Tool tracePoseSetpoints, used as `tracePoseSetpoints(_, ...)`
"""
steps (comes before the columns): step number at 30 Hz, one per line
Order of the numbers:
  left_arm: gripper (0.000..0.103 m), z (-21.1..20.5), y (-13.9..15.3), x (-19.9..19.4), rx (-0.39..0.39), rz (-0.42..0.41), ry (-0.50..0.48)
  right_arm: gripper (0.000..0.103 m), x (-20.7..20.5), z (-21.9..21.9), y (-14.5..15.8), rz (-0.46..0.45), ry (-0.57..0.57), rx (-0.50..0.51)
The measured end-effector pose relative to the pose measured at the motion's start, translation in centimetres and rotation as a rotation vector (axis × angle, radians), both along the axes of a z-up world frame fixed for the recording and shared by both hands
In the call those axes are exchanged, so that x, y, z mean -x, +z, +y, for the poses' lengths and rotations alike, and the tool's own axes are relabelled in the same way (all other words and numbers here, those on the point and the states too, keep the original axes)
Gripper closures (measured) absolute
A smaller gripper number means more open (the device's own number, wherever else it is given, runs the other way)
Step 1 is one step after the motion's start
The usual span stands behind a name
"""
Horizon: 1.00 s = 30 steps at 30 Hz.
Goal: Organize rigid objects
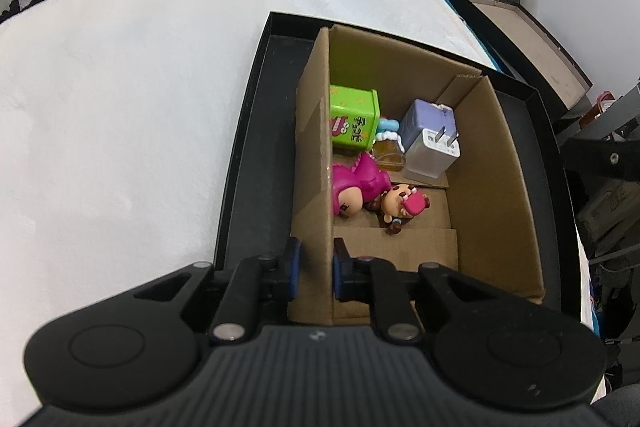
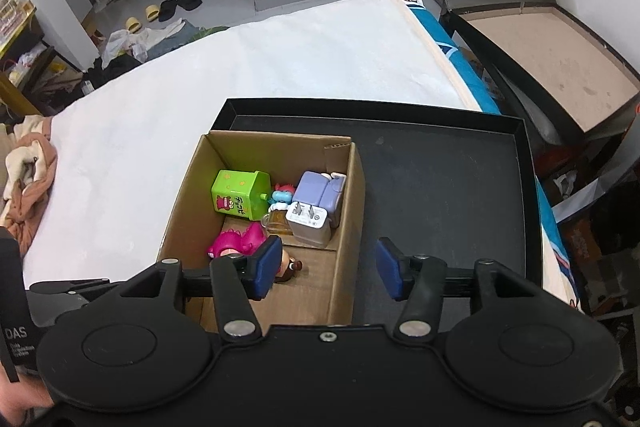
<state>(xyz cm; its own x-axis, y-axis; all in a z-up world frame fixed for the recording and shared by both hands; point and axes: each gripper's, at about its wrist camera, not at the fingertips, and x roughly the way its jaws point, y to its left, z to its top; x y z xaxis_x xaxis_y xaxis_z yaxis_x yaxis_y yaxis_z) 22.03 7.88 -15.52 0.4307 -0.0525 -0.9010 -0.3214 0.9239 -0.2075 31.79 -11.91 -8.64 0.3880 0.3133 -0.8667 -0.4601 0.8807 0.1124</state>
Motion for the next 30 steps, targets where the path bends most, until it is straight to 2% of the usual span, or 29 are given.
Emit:
tracePoseSetpoints(5, 0.088, -0.2, 1.5, 0.3, -0.026, -0.023, 0.007, 0.048, 0.3, -1.1, 0.4, 0.007, -0.014, -0.040)
tracePoseSetpoints(11, 0.088, -1.0, 3.7, 1.0, -0.053, -0.060, 0.003, 0.038, 1.0, -2.8, 0.9, 0.007, -0.041, -0.092)
tracePoseSetpoints(16, 0.088, -1.9, 6.2, 1.7, -0.071, -0.098, -0.007, 0.022, 1.8, -4.6, 1.7, -0.017, -0.071, -0.123)
tracePoseSetpoints(22, 0.081, -3.1, 9.2, 2.8, -0.075, -0.130, -0.026, 0.004, 3.6, -7.0, 3.5, -0.071, -0.104, -0.158)
tracePoseSetpoints(23, 0.077, -3.3, 9.4, 3.1, -0.074, -0.133, -0.029, 0.000, 3.9, -7.4, 3.8, -0.083, -0.110, -0.159)
tracePoseSetpoints(25, 0.067, -3.6, 10.0, 3.6, -0.070, -0.131, -0.034, 0.000, 4.7, -8.1, 4.3, -0.103, -0.120, -0.157)
tracePoseSetpoints(27, 0.051, -4.0, 10.7, 4.4, -0.068, -0.140, -0.038, 0.000, 5.2, -8.7, 4.6, -0.099, -0.125, -0.160)
tracePoseSetpoints(30, 0.033, -4.8, 12.0, 5.7, -0.082, -0.175, -0.053, 0.000, 6.3, -9.6, 5.0, -0.100, -0.126, -0.174)
